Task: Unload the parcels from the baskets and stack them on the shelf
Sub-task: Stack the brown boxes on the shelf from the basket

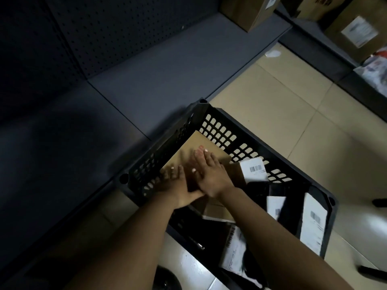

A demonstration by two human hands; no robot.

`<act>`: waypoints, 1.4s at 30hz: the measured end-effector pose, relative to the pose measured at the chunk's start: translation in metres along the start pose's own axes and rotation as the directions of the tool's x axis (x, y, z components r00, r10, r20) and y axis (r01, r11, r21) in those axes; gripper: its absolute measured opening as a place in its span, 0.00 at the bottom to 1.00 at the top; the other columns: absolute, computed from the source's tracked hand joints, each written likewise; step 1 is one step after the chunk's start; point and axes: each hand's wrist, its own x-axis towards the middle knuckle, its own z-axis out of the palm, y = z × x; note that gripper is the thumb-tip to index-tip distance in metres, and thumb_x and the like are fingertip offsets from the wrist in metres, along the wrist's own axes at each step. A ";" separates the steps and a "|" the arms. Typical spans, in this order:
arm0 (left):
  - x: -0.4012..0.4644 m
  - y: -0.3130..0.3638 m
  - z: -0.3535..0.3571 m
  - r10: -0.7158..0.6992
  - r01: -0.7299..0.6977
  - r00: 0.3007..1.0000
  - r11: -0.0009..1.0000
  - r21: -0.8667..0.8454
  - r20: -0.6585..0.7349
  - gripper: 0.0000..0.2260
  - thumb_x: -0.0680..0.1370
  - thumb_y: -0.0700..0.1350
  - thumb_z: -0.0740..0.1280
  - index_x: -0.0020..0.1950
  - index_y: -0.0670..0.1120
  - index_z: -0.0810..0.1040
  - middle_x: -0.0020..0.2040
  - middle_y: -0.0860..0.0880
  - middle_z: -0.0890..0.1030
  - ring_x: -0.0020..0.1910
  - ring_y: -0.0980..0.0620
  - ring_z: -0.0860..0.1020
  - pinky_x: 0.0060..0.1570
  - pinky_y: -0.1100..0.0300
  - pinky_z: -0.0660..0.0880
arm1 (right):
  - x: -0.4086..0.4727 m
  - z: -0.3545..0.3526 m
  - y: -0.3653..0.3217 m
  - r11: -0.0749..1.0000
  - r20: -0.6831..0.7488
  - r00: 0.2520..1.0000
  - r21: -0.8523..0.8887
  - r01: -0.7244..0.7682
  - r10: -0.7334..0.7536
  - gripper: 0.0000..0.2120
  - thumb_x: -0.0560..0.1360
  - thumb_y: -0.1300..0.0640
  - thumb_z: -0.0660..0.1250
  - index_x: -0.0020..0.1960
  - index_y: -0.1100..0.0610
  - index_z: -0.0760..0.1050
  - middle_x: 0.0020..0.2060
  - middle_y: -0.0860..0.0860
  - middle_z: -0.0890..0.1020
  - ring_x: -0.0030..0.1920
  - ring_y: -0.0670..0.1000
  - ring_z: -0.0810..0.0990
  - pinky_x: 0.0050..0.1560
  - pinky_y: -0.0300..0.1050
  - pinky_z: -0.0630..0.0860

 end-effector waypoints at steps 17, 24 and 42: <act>0.035 -0.018 -0.007 -0.055 0.057 0.998 0.998 -0.029 0.039 0.57 0.69 0.62 0.72 0.76 0.45 0.31 0.77 0.39 0.37 0.76 0.37 0.41 0.73 0.40 0.50 | 0.007 0.039 0.042 0.856 0.363 0.879 0.297 -0.422 0.308 0.59 0.71 0.50 0.74 0.72 0.48 0.24 0.75 0.60 0.33 0.76 0.61 0.41 0.75 0.53 0.53; 0.044 -0.033 -0.005 -0.016 0.011 0.998 0.997 0.070 0.067 0.58 0.68 0.52 0.77 0.76 0.53 0.31 0.75 0.40 0.29 0.75 0.37 0.37 0.73 0.42 0.53 | 0.019 0.058 0.029 0.934 0.405 0.875 0.119 -0.338 0.265 0.65 0.66 0.47 0.77 0.66 0.40 0.18 0.72 0.67 0.31 0.75 0.69 0.48 0.74 0.60 0.56; 0.016 -0.022 -0.012 0.158 -0.160 0.967 0.987 0.008 -0.197 0.52 0.67 0.49 0.77 0.76 0.61 0.41 0.74 0.44 0.41 0.71 0.39 0.52 0.68 0.44 0.65 | -0.017 0.062 0.037 0.584 0.074 0.976 0.791 -0.184 0.207 0.67 0.59 0.58 0.81 0.76 0.44 0.32 0.75 0.51 0.53 0.75 0.53 0.54 0.72 0.48 0.59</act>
